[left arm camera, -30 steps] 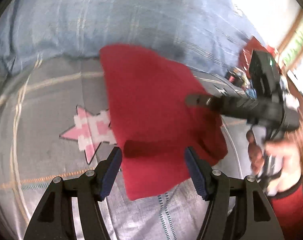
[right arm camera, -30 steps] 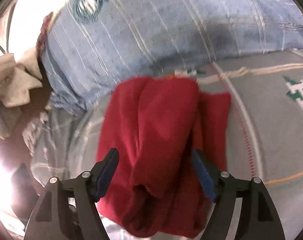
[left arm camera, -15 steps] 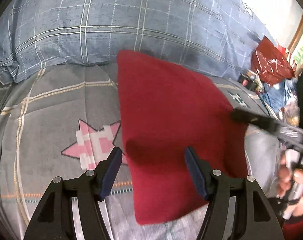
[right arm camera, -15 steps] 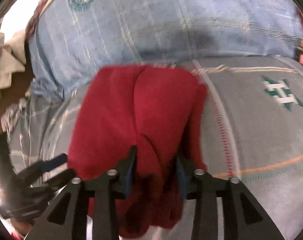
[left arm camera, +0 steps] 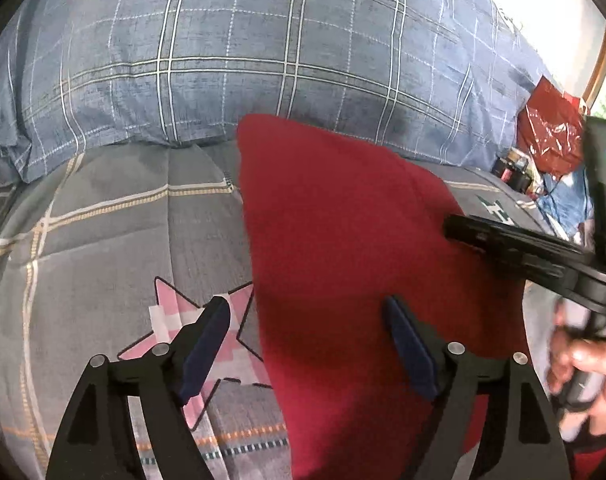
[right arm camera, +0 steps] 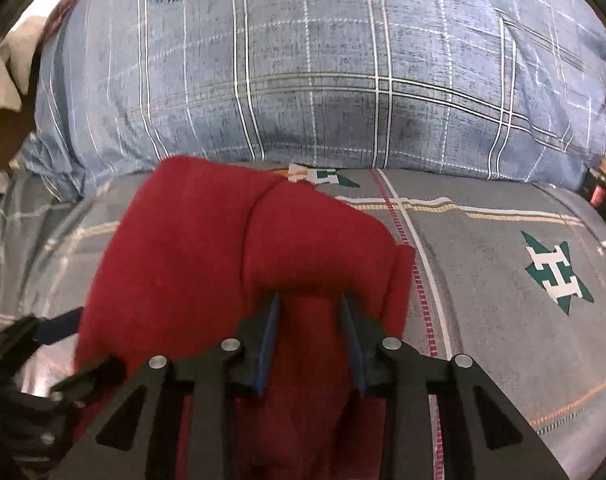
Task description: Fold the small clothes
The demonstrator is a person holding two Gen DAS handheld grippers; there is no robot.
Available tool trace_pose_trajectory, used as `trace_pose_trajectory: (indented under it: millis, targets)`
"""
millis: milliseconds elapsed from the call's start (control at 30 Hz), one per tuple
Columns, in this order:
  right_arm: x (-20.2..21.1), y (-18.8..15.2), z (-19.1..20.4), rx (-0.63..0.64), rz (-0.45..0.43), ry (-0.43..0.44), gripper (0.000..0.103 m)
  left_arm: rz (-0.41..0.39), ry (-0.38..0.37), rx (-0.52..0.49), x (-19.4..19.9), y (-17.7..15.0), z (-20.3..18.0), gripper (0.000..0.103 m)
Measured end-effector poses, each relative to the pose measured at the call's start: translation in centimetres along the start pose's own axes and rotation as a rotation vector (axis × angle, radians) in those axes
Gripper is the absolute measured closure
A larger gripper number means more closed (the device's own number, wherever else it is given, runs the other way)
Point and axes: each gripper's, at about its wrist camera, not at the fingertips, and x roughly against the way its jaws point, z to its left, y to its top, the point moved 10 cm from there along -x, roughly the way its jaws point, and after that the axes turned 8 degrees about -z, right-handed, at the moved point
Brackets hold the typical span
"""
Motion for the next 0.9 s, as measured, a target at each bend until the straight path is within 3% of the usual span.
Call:
trace_pose_trajectory:
  millis: [100, 167, 333, 500, 567, 767, 900]
  targets:
    - [2.4, -0.2, 0.6, -0.02, -0.022, 0.026, 0.067, -0.006, -0.01, 0.008, -0.2, -0.1, 0.4, 0.017]
    - [4.2, -1.1, 1.5, -0.009, -0.028, 0.046, 0.059, -0.004, -0.014, 0.009, -0.3, -0.1, 0.5, 0.017]
    - [1.7, -4.5, 1.8, -0.02, 0.056, 0.024, 0.052, -0.014, 0.0, -0.007, -0.2, 0.0, 0.4, 0.017]
    - [3.5, -2.1, 1.0, -0.113, -0.062, 0.113, 0.046, -0.006, -0.012, -0.007, 0.0, -0.1, 0.6, 0.017]
    - [3.6, -1.7, 0.0, -0.175, -0.088, 0.11, 0.028, -0.004, -0.016, -0.002, -0.1, -0.1, 0.7, 0.017]
    - [2.3, -1.6, -1.2, -0.211, -0.068, 0.07, 0.025, -0.004, -0.021, -0.008, -0.1, 0.0, 0.7, 0.018]
    - [1.2, -1.9, -2.3, -0.268, -0.039, 0.069, 0.019, 0.013, -0.097, 0.061, -0.2, 0.5, 0.8, 0.018]
